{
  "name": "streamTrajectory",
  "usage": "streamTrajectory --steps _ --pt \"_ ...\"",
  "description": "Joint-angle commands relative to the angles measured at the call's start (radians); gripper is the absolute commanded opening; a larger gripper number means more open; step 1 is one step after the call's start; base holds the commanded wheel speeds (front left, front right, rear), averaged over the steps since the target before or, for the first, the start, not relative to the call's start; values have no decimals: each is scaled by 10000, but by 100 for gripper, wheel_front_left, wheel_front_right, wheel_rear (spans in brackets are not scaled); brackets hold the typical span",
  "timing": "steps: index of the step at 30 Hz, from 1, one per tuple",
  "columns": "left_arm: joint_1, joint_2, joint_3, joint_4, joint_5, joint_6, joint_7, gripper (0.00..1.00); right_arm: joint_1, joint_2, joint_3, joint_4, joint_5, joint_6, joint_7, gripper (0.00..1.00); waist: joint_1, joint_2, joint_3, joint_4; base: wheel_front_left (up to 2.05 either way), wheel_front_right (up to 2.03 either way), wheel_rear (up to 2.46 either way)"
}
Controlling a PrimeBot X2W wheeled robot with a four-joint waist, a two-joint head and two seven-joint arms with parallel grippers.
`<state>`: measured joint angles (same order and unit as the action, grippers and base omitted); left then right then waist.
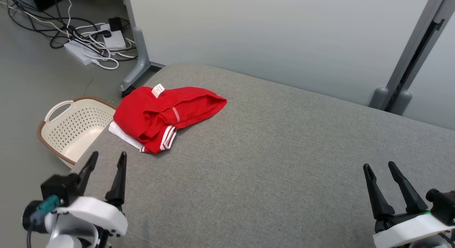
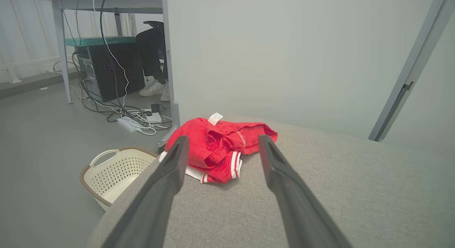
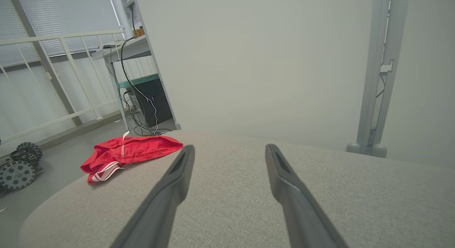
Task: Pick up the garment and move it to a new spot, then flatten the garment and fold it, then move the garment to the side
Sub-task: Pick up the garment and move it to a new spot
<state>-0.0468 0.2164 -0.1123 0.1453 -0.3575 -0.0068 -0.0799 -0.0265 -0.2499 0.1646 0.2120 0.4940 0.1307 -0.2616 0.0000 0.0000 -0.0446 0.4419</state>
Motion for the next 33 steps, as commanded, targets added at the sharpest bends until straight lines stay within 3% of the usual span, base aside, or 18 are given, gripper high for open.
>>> streamTrajectory --steps 1,10,19,33 --pt "-491 185 104 72 -152 -80 406 100 -65 -63 -5 17 48 3 -39 100 0 0 156 -215 0 0 0" --pt "-2843 1162 629 1280 -972 -476 2414 100 -530 -399 237 -156 108 2 -39 100 0 0 1407 -1205 0 0 0" --pt "-5442 1749 1649 4021 -2701 -803 4018 100 -1424 -945 497 -356 301 2 -39 100 0 0 2994 -2406 0 0 0" --pt "-7455 2603 1984 7112 -3388 -346 5855 100 -2393 -1262 576 -642 512 3 -40 100 0 0 4709 -3624 0 0 0"
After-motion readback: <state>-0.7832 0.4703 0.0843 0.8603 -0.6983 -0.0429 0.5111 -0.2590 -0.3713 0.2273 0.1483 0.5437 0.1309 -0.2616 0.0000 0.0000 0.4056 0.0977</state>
